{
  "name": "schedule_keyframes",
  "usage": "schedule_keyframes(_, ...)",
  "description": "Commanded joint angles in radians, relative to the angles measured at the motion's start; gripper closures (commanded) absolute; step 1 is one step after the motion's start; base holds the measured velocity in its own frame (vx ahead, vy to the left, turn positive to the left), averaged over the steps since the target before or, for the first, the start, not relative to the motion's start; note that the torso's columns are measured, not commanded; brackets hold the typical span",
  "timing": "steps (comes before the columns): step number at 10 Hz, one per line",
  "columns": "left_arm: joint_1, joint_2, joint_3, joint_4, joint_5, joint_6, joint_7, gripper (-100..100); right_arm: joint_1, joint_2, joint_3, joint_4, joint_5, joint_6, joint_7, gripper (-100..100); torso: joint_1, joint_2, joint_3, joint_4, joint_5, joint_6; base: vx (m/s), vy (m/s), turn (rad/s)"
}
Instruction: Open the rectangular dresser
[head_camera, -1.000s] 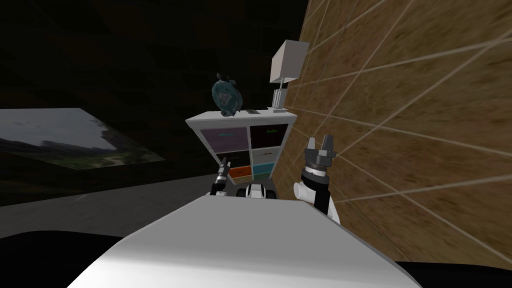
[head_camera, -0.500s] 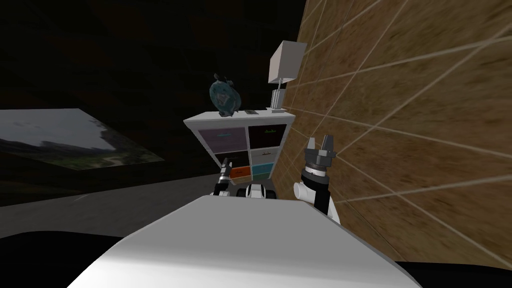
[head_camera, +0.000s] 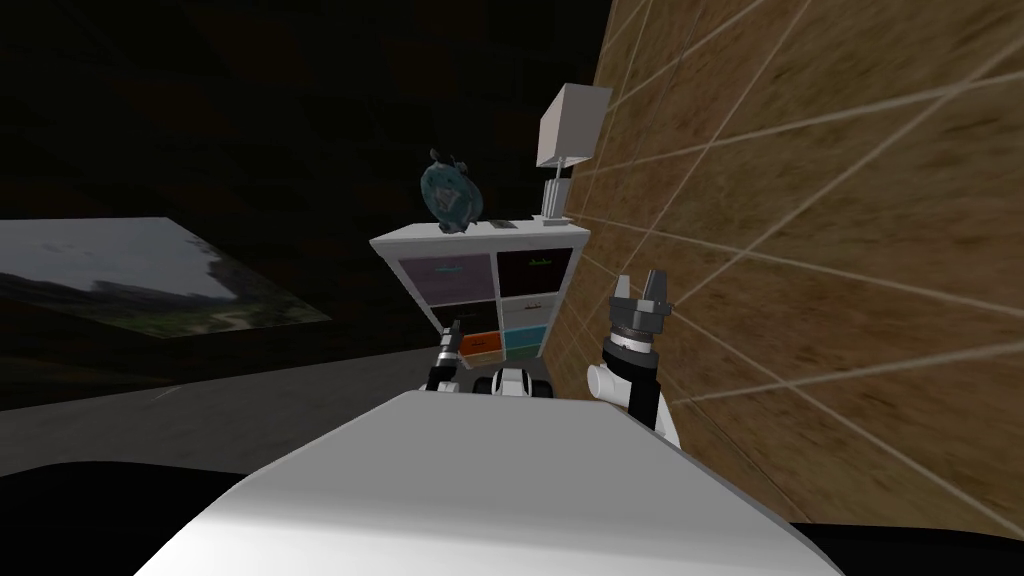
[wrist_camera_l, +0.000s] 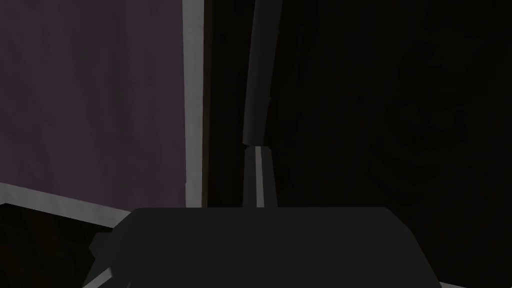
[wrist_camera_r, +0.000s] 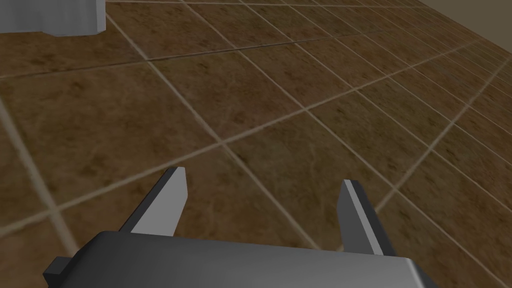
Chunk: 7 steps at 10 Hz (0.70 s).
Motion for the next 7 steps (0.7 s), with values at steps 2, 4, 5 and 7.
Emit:
schedule_keyframes(2, 0.023, 0.004, -0.010, -0.036, -0.004, 0.030, 0.005, 100, 0.000, 0.000, 0.000, 0.000, 0.000, 0.000, 0.000, 0, 0.000, 0.003, 0.002, 0.002, -0.001, -0.001, -0.180, -0.023, 0.009)
schedule_keyframes(4, 0.020, 0.036, -0.008, -0.032, -0.003, 0.027, 0.005, -100, 0.000, 0.000, 0.000, 0.000, 0.000, 0.000, 0.000, 0, 0.000, -0.002, -0.001, 0.001, -0.001, -0.001, -0.052, -0.006, -0.001)
schedule_keyframes(5, 0.020, 0.049, -0.008, -0.033, -0.003, 0.028, 0.005, -100, 0.000, 0.000, 0.000, 0.000, 0.000, 0.000, 0.000, 0, 0.000, -0.005, -0.003, 0.000, -0.001, -0.001, 0.000, 0.000, 0.000)
schedule_keyframes(7, 0.019, 0.088, -0.007, -0.039, -0.002, 0.032, 0.006, -100, 0.000, 0.000, 0.000, 0.000, 0.000, 0.000, 0.000, 0, -0.001, -0.002, -0.001, 0.001, -0.001, -0.001, 0.032, 0.005, -0.001)
